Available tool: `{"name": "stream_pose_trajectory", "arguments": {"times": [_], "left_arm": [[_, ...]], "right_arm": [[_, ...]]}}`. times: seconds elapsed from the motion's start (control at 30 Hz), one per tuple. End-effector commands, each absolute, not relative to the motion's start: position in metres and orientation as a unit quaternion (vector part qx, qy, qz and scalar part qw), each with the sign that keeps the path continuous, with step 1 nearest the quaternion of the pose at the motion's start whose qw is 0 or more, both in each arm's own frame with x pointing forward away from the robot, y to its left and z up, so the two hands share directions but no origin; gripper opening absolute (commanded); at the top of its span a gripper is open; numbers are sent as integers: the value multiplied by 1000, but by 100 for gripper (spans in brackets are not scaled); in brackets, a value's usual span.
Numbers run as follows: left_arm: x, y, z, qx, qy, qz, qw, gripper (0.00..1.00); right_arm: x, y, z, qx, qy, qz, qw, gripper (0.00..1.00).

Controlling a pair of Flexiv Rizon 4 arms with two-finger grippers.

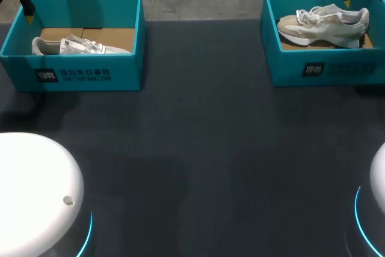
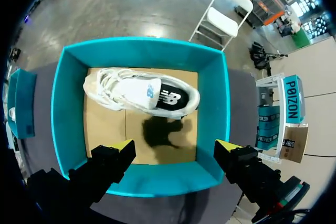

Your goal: Take the shoe out of the shoebox, open the shoe tongue, remove and reinsert the insole, then place the shoe into the shoebox

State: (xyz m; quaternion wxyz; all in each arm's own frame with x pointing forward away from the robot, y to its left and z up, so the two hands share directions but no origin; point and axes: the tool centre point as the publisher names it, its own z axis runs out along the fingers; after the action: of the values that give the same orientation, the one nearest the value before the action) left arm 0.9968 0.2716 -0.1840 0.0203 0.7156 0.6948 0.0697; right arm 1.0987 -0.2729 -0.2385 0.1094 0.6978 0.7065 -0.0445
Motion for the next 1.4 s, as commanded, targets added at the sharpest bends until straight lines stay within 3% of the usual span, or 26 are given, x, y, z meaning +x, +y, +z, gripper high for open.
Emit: {"name": "stream_pose_trajectory", "arguments": {"times": [0.03,1.4], "left_arm": [[996,271,-184,715,695,71,20,100],[996,271,-184,715,695,71,20,100]], "right_arm": [[1111,-280,-251,700,706,-54,99,100],[1158,-317,-323,738,665,-78,76,100]]}}
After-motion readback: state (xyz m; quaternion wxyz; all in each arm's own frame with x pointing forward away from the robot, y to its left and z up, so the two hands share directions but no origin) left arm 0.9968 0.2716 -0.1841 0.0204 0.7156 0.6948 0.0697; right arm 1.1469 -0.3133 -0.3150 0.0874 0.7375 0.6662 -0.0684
